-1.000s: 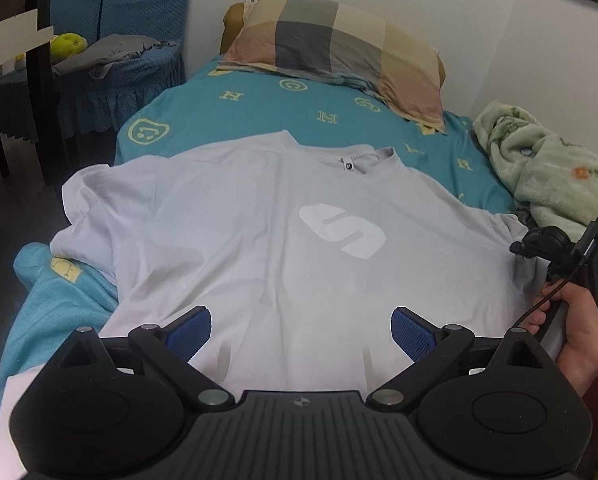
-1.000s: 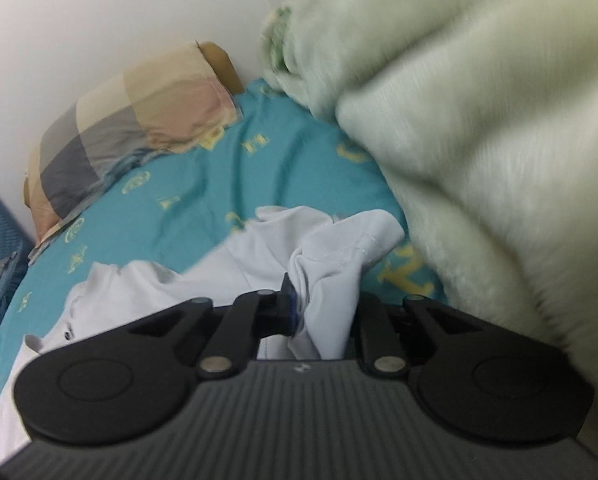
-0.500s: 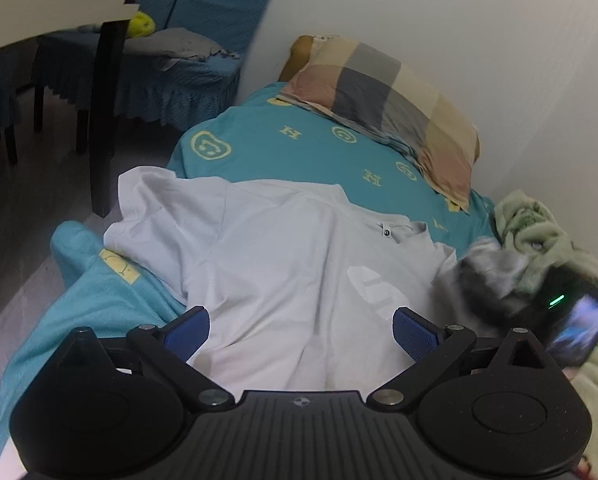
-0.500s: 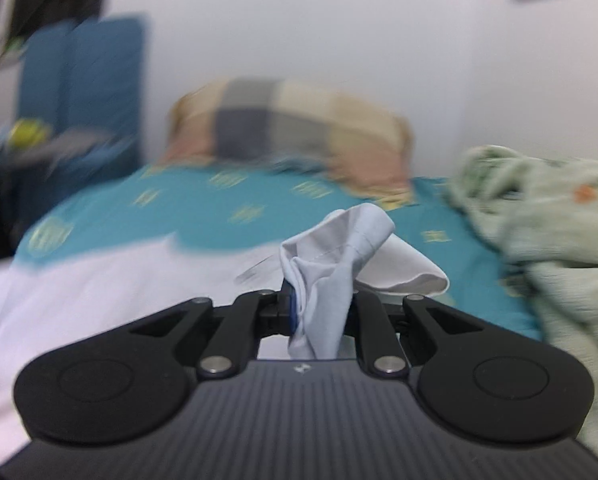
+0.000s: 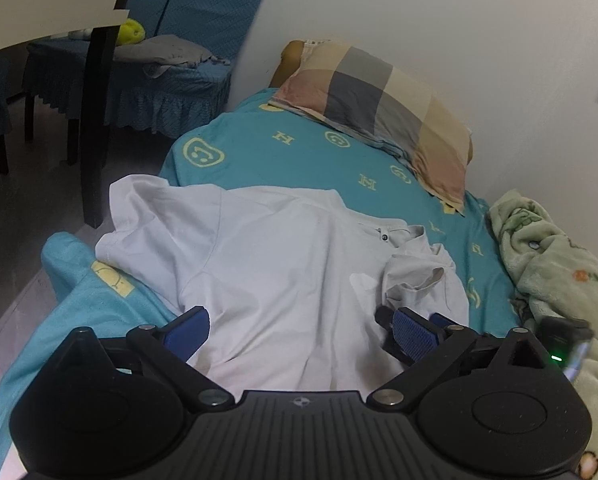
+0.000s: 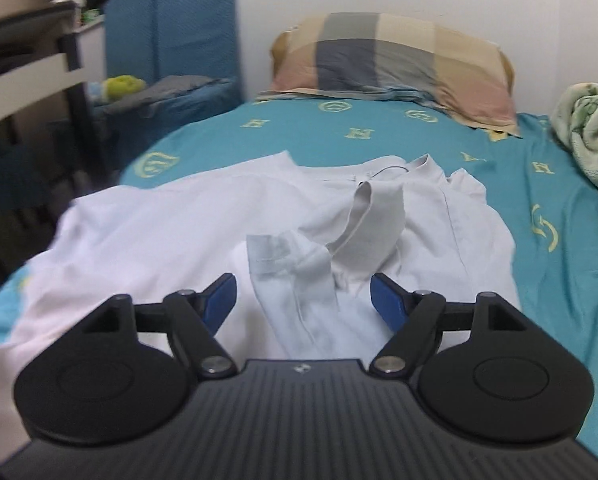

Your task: Fold clothes

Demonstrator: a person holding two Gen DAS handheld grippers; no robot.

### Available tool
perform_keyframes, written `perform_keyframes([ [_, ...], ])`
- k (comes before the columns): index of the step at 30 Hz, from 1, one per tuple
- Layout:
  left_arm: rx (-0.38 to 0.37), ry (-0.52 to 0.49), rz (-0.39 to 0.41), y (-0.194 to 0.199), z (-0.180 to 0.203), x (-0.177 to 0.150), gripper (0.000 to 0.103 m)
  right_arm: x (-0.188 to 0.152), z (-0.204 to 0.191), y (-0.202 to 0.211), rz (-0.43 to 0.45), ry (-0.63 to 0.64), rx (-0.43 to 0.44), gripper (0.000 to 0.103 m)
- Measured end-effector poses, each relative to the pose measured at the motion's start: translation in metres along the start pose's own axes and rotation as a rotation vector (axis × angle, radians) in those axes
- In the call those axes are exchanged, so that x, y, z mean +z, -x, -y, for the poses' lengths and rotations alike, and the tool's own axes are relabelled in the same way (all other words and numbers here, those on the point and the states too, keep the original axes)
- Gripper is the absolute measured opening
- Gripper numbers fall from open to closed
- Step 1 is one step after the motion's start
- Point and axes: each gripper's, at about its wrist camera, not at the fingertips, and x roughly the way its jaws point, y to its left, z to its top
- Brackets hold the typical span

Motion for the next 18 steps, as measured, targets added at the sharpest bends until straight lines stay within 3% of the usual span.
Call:
perform_keyframes([
  [6, 0.011, -0.095, 0.009, -0.006, 0.017, -0.012, 0.099, -0.021, 0.029, 0.094, 0.005, -0.078, 0.05, 0.075],
  [11, 0.021, -0.173, 0.016, -0.011, 0.031, -0.023, 0.099, -0.031, 0.036, 0.155, -0.013, -0.115, -0.077, 0.076],
  [14, 0.015, -0.228, 0.008, -0.013, 0.043, -0.031, 0.099, -0.039, 0.047, 0.181, 0.029, -0.212, -0.091, 0.076],
  [18, -0.022, -0.31, 0.015, -0.017, 0.069, -0.037, 0.097, -0.043, 0.065, 0.188, 0.058, -0.281, -0.087, 0.076],
])
